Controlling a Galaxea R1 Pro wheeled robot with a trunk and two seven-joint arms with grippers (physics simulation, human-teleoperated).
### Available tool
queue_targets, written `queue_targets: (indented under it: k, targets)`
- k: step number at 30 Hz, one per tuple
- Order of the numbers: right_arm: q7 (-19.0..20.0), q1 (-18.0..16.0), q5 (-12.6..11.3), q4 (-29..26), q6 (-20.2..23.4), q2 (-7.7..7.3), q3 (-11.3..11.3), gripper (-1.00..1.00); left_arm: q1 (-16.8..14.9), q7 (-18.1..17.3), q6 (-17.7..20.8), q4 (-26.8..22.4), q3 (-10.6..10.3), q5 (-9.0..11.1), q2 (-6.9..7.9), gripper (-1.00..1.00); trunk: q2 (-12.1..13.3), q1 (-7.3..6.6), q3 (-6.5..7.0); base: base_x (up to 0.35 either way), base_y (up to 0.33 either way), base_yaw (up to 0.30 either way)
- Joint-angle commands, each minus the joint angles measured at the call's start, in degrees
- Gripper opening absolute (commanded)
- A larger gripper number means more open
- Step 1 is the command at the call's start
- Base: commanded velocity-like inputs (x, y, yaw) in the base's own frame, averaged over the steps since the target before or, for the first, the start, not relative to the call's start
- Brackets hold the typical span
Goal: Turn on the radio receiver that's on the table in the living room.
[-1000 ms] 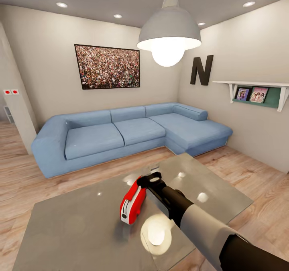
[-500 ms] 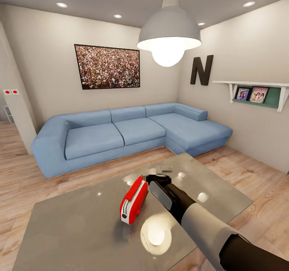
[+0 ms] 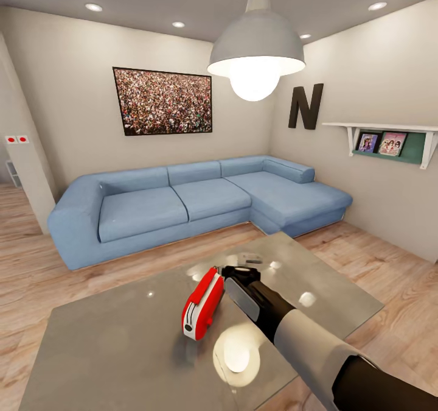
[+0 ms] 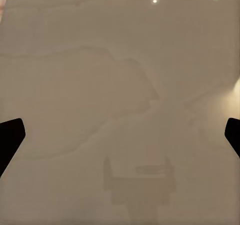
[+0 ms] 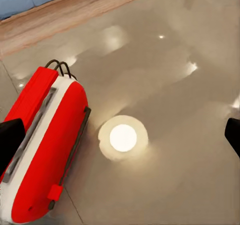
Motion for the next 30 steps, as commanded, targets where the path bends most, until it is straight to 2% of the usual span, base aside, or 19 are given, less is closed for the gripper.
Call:
queue_targets:
  k: [1,3,6,11,21,30]
  targets:
    - [0.15,0.0,-0.01,0.0,-0.12,0.0,0.93,1.0,0.0,0.0,-0.03,0.0,0.0,-0.01,0.0,1.0,0.0,0.0,0.0,0.0,0.0,0.0]
    - [0.31,0.0,-0.06,0.0,-0.26,0.0,2.25,1.0,0.0,0.0,-0.09,0.0,0.0,0.02,0.0,1.0,0.0,0.0,0.0,0.0,0.0,0.0]
    - [0.44,0.0,-0.08,0.0,-0.33,0.0,2.99,1.0,0.0,0.01,-0.08,0.0,0.0,0.01,0.0,1.0,0.0,0.0,0.0,0.0,0.0,0.0]
    - [0.53,0.0,-0.09,0.0,-0.32,0.0,3.16,1.0,0.0,0.05,0.01,0.0,0.0,0.01,0.0,1.0,0.0,0.0,0.0,-0.036,0.075,0.0]
    - [0.6,0.0,-0.09,0.0,-0.35,0.0,3.18,1.0,0.0,0.09,0.04,0.0,0.0,0.0,0.0,1.0,0.0,0.0,0.0,-0.115,0.221,0.0]
    - [0.6,0.0,-0.02,0.0,-0.31,0.0,3.18,1.0,0.0,0.01,0.08,0.0,-0.04,-0.02,0.02,1.0,0.0,0.0,0.0,-0.007,0.034,0.0]
